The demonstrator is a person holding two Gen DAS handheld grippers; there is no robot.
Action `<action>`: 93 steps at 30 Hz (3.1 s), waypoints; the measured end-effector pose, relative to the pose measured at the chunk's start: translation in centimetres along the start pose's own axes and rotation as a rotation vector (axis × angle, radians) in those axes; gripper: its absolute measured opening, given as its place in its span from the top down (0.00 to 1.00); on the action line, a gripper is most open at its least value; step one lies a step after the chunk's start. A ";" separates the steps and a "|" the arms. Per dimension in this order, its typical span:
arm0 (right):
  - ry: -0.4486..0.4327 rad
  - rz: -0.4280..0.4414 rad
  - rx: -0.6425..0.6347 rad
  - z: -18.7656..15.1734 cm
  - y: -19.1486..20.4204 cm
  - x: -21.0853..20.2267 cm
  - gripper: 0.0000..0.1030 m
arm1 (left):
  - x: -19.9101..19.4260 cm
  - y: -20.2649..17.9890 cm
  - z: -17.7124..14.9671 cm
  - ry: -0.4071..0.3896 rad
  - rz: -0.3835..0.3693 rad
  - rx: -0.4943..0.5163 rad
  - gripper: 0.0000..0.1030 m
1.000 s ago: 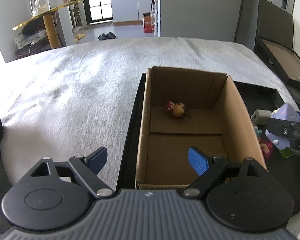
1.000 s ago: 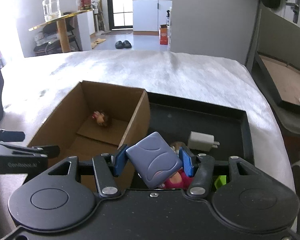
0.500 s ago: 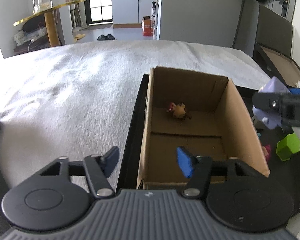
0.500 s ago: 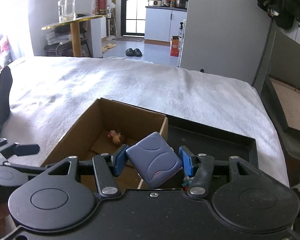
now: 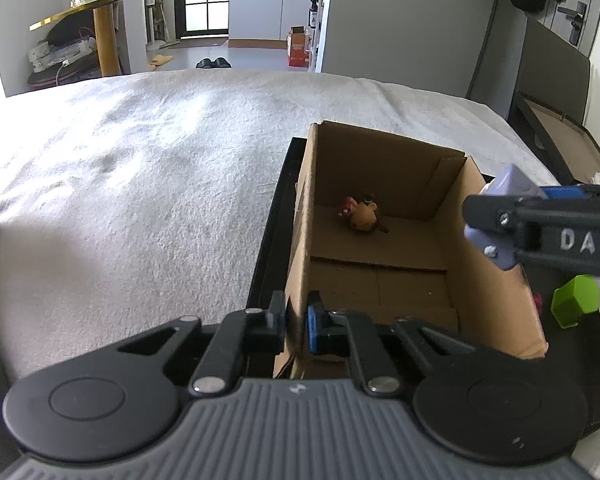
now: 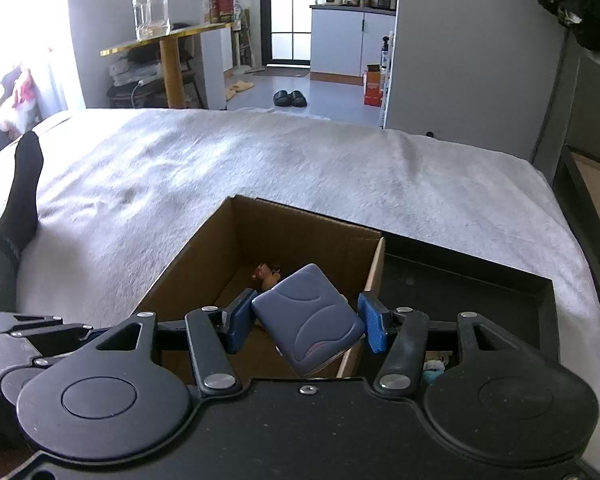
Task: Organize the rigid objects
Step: 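Carry the cube into the cardboard box and open the right gripper, then move the right gripper to the lime-green hexagonal container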
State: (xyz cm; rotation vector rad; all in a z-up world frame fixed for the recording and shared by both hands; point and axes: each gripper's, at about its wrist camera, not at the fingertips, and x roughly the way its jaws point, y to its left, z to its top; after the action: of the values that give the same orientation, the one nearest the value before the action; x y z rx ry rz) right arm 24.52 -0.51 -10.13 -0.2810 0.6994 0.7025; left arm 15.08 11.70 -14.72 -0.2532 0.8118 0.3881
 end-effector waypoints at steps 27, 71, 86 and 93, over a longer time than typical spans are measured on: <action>0.036 -0.118 -0.116 -1.2 0.7 0.6 0.44 | -0.2 -0.5 0.2 0.004 0.005 0.025 0.90; 0.036 -0.152 0.233 -9.1 -10.9 -4.6 0.14 | -1.0 -5.4 1.0 0.026 0.152 0.128 0.19; 0.021 -0.166 0.387 -11.9 -15.7 -2.6 0.14 | 0.3 -7.3 1.3 0.063 0.186 0.176 0.18; -0.007 -0.156 0.403 -12.8 -16.5 -1.4 0.14 | 0.8 -7.8 1.3 0.073 0.233 0.206 0.18</action>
State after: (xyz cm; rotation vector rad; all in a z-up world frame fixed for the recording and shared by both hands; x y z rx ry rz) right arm 28.57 -19.21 -18.57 0.0377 0.7864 0.4019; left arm 19.75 5.38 -13.95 0.0202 0.9500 0.5123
